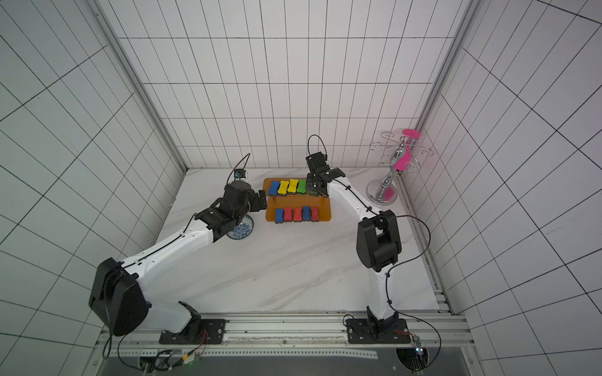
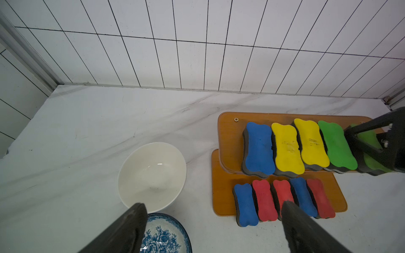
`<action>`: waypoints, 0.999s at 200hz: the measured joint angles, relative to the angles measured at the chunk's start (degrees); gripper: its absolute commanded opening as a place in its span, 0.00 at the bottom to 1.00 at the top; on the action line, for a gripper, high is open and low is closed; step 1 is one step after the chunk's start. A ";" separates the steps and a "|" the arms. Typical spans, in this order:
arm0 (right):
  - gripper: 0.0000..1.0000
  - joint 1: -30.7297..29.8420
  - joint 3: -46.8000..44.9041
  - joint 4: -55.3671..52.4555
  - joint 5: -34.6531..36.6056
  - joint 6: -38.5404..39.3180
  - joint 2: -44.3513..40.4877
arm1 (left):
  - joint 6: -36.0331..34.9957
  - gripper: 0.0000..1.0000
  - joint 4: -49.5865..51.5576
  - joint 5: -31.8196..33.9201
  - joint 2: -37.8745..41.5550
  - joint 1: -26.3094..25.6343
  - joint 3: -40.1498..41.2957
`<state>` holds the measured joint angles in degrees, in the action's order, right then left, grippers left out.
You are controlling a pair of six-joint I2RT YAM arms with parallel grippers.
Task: Remove the whiteboard erasers from the shelf
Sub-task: Pick up the whiteboard eraser from the shelf, then place the whiteboard eraser at the center of the board.
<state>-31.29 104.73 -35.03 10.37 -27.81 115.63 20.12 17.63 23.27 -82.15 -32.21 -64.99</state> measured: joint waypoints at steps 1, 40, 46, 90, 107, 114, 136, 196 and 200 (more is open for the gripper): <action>0.52 0.00 0.00 0.00 0.00 0.02 0.00 | 0.02 0.98 0.04 0.04 -0.02 0.00 -0.04; 0.33 0.00 0.09 -0.37 0.04 0.31 0.09 | 0.46 0.99 1.84 1.57 -0.52 0.00 -2.45; 0.29 0.00 0.17 -0.44 -0.04 0.26 0.09 | 0.50 0.99 1.97 1.77 -0.52 0.00 -2.58; 0.18 -0.22 -0.07 -0.96 -1.60 -1.05 -0.66 | 1.07 0.98 4.33 1.70 -0.42 -0.26 -2.60; 0.16 -1.05 -4.44 -0.76 -1.92 -2.25 -4.39 | 1.33 0.98 5.20 0.87 0.39 -0.37 -2.01; 0.16 -1.62 -7.63 -0.39 -1.97 -2.84 -7.04 | 1.38 0.98 5.38 0.44 1.11 -0.37 -1.38; 0.16 -5.07 -20.90 0.70 -1.40 -5.33 -18.56 | 1.55 0.98 6.23 -1.20 4.39 -0.37 0.94; 0.15 -21.75 -59.69 4.31 0.63 -18.95 -40.85 | 2.21 0.98 6.16 -4.63 8.66 -0.81 4.87; 0.15 -22.77 -61.35 4.44 0.79 -19.71 -41.29 | 2.27 0.98 6.16 -4.79 8.66 -0.81 5.03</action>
<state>-54.06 43.38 -30.59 11.16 -47.53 74.35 22.39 23.79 18.48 -73.49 -33.01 -59.96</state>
